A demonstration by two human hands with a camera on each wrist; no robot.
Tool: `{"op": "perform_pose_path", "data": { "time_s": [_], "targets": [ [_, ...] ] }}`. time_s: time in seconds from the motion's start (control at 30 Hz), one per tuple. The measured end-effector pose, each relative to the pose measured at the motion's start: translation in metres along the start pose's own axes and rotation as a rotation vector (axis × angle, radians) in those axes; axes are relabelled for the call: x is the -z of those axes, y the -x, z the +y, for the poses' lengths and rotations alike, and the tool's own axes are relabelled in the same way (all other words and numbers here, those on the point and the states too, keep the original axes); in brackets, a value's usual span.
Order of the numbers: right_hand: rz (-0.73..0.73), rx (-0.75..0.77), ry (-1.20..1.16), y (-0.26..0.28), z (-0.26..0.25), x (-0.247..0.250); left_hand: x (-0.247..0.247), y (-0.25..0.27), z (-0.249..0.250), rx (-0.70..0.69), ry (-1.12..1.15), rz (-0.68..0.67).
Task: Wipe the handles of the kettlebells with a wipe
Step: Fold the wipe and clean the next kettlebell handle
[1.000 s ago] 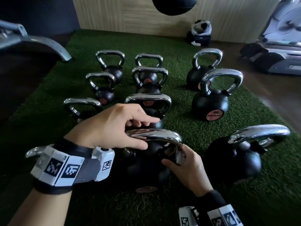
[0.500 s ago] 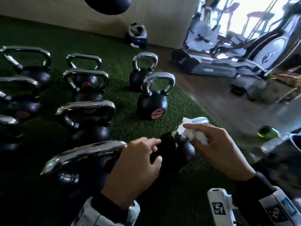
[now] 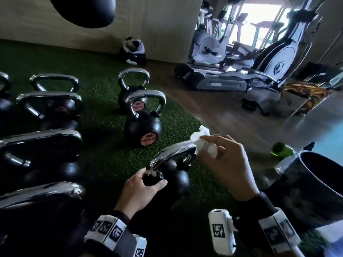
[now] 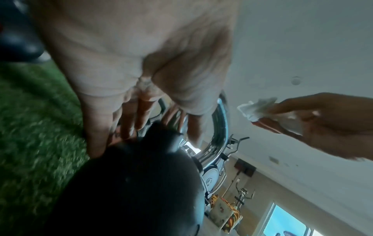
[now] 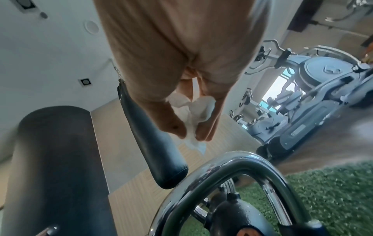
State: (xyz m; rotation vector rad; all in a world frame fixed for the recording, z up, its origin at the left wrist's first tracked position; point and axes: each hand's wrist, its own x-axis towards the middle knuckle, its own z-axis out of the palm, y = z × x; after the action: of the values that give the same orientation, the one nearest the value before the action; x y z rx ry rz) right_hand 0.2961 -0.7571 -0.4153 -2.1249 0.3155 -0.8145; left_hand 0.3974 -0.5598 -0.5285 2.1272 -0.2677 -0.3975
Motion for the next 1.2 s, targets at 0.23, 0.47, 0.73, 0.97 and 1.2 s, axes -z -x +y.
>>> {"op": "perform_pose_path", "data": {
  "time_s": [0.23, 0.47, 0.73, 0.97, 1.2],
  "targets": [
    [0.009, 0.158, 0.015, -0.018, 0.017, -0.004, -0.016, -0.004, 0.008, 0.053, -0.002, 0.153],
    [-0.091, 0.395, 0.106, -0.020, 0.025, -0.030, -0.017, -0.015, -0.001, 0.061, -0.061, 0.134],
    [-0.021, 0.404, 0.111, -0.035, 0.052, -0.028, -0.019, -0.019, -0.007, 0.027, -0.047, 0.144],
    [0.087, 0.368, 0.103, -0.028, 0.071, -0.032, -0.022, -0.017, -0.011, -0.032, -0.053, 0.189],
    [0.121, 0.080, 0.006, -0.037, 0.093, -0.032, -0.020, -0.010, -0.003, -0.042, -0.114, 0.177]
  ]
}}
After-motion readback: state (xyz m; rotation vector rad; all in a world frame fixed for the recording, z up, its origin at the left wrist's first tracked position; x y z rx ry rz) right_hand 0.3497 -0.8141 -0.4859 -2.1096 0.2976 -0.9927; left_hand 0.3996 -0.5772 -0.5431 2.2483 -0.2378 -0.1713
